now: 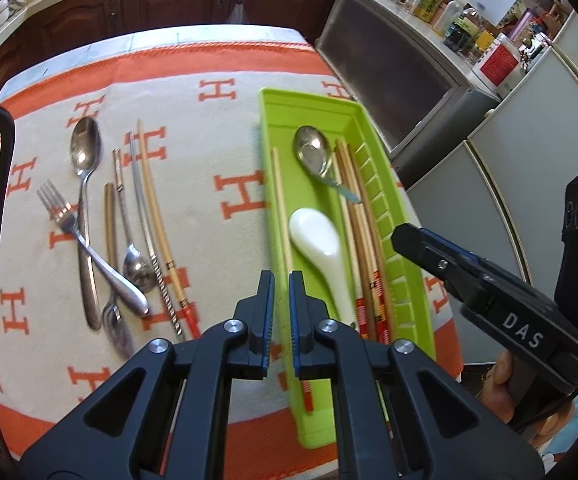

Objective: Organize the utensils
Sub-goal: 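Open both tools to drop the chopsticks into the green tray, then move both open tools back over the utensil pile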

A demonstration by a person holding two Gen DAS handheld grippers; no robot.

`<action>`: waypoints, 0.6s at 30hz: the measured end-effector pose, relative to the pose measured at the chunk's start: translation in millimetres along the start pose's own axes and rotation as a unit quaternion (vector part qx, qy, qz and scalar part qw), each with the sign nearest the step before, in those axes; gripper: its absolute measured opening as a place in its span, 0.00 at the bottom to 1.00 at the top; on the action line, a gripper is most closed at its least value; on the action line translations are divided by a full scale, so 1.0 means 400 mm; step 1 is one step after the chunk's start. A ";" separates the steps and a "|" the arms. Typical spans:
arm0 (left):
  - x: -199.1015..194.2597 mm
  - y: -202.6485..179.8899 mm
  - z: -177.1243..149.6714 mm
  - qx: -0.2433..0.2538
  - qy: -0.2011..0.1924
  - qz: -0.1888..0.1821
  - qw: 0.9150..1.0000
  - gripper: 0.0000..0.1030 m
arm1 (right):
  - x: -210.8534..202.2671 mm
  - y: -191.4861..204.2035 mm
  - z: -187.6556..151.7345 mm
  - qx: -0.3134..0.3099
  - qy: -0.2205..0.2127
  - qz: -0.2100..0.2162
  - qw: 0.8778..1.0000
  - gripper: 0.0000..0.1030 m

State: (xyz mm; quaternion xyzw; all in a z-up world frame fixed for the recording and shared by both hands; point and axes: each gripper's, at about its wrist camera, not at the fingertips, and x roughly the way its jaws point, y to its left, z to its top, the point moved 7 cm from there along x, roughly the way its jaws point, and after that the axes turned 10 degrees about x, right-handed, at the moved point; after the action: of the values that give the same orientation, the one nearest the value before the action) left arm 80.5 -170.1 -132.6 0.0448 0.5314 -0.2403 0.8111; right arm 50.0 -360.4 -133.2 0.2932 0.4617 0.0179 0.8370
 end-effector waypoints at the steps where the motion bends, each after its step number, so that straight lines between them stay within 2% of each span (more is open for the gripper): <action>1: -0.003 0.007 -0.006 -0.002 0.000 0.002 1.000 0.05 | -0.001 0.006 -0.005 -0.003 0.000 0.000 1.000 0.31; 11: -0.083 0.101 -0.060 -0.023 -0.028 0.040 0.999 0.05 | 0.012 0.072 -0.063 -0.034 0.017 0.003 0.999 0.32; 18: -0.134 0.182 -0.098 -0.034 -0.045 0.073 0.996 0.05 | 0.027 0.175 -0.114 -0.086 0.026 0.001 0.996 0.33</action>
State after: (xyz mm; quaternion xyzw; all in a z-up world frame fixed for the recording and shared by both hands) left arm 62.2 -74.7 -115.3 0.0455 0.4971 -0.1640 0.8509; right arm 37.4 -277.5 -124.3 0.2202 0.4796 0.0654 0.8469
